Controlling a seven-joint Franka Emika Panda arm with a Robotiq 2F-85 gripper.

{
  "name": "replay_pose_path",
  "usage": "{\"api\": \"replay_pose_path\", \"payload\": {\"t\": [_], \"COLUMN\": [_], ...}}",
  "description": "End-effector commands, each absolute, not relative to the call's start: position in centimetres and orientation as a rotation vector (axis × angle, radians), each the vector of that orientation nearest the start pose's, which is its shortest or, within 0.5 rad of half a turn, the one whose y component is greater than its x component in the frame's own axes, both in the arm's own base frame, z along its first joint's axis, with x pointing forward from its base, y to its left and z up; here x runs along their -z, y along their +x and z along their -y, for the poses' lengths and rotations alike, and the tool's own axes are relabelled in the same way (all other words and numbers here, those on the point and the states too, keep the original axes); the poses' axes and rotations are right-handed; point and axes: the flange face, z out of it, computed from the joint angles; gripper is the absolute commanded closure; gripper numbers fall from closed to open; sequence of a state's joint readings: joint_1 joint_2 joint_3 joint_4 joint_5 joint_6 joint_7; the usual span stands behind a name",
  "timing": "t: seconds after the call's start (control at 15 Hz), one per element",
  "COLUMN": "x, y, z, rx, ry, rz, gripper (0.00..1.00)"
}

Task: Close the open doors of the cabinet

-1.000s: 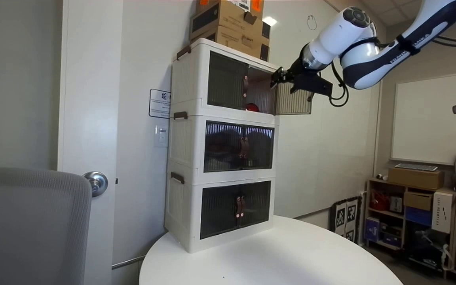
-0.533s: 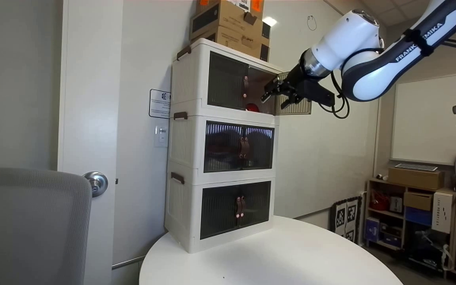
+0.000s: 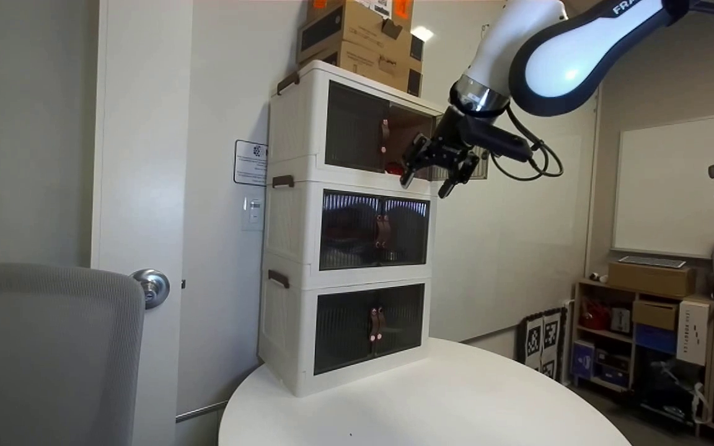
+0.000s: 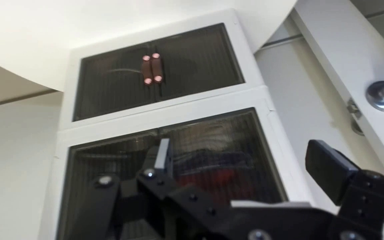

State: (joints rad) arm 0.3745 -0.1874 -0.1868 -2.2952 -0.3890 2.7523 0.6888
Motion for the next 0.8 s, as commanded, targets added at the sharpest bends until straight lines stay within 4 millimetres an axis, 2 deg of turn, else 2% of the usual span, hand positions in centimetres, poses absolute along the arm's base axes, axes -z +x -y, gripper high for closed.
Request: {"api": "replay_pose_path", "payload": {"t": [0.0, 0.2, 0.4, 0.53, 0.6, 0.73], "x": [-54.1, -57.4, -61.6, -67.0, -69.3, -74.3], "y": [52.2, 52.2, 51.3, 50.3, 50.0, 49.3], "z": [-6.2, -2.6, -0.2, 1.1, 2.2, 4.0], "rx": [0.947, 0.799, 0.608, 0.628, 0.687, 0.798], "ry": [-3.074, -3.231, -3.359, -3.414, -3.424, -3.381], "rz": [-0.389, -0.435, -0.357, -0.448, -0.545, -0.632], "gripper": [0.00, 0.00, 0.00, 0.00, 0.00, 0.00]}}
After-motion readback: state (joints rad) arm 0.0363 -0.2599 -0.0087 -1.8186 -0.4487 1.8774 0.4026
